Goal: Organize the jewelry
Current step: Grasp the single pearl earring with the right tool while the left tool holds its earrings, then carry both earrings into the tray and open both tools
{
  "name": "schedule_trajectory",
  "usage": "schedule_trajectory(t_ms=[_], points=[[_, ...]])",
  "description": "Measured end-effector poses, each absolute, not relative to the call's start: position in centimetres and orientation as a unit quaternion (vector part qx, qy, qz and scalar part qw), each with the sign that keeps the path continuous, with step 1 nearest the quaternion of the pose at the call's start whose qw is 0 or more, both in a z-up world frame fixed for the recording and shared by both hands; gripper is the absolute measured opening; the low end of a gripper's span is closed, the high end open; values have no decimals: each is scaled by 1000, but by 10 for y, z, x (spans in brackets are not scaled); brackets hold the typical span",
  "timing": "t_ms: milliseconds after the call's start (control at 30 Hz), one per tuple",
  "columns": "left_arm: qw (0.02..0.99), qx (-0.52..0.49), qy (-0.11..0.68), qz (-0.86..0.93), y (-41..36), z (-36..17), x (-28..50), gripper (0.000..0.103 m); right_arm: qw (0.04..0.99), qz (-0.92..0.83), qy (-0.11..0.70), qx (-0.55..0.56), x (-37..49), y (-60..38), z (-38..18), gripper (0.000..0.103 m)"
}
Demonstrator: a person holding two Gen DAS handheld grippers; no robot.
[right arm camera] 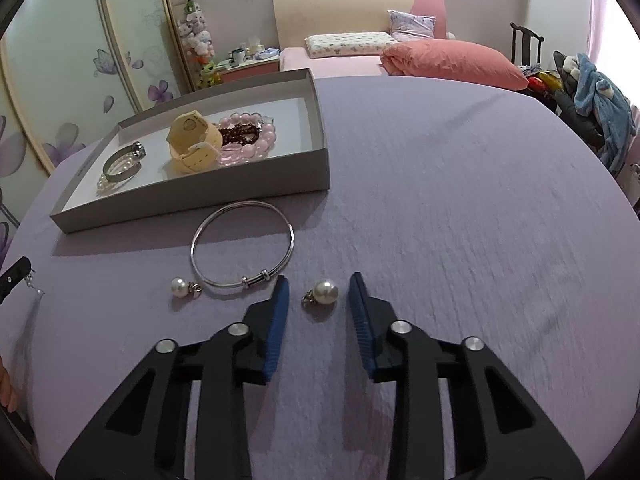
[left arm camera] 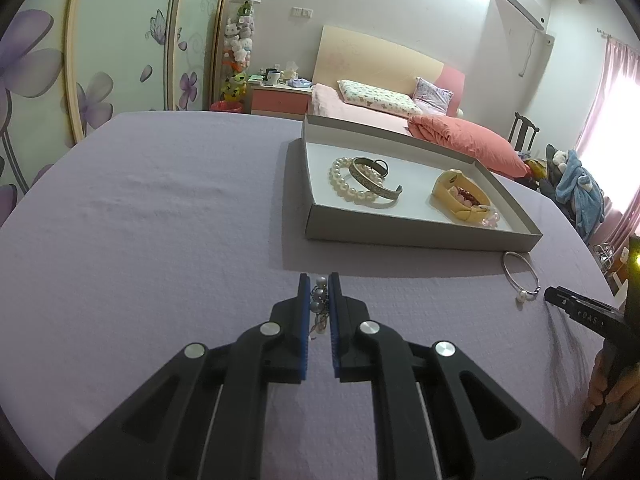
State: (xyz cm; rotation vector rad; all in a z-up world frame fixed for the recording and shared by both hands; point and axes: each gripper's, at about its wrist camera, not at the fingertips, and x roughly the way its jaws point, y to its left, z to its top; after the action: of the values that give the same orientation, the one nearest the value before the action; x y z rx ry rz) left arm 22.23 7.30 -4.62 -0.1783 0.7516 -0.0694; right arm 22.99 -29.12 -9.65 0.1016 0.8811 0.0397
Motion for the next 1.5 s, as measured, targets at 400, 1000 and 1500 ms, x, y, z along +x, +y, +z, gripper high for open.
schedule_trajectory(t_ms=[400,1000,1500], points=[[928,-83,361,-41,68,-44,215,10,914,40,397,72,204,-297,-86,17],[938,-93,328,-66,58,-20,180,10,943,96,309,76,173,-272,-46,17],[953,-70,280,-89,36,8,166,10,958,117,254,59,164,-258,-25,17]])
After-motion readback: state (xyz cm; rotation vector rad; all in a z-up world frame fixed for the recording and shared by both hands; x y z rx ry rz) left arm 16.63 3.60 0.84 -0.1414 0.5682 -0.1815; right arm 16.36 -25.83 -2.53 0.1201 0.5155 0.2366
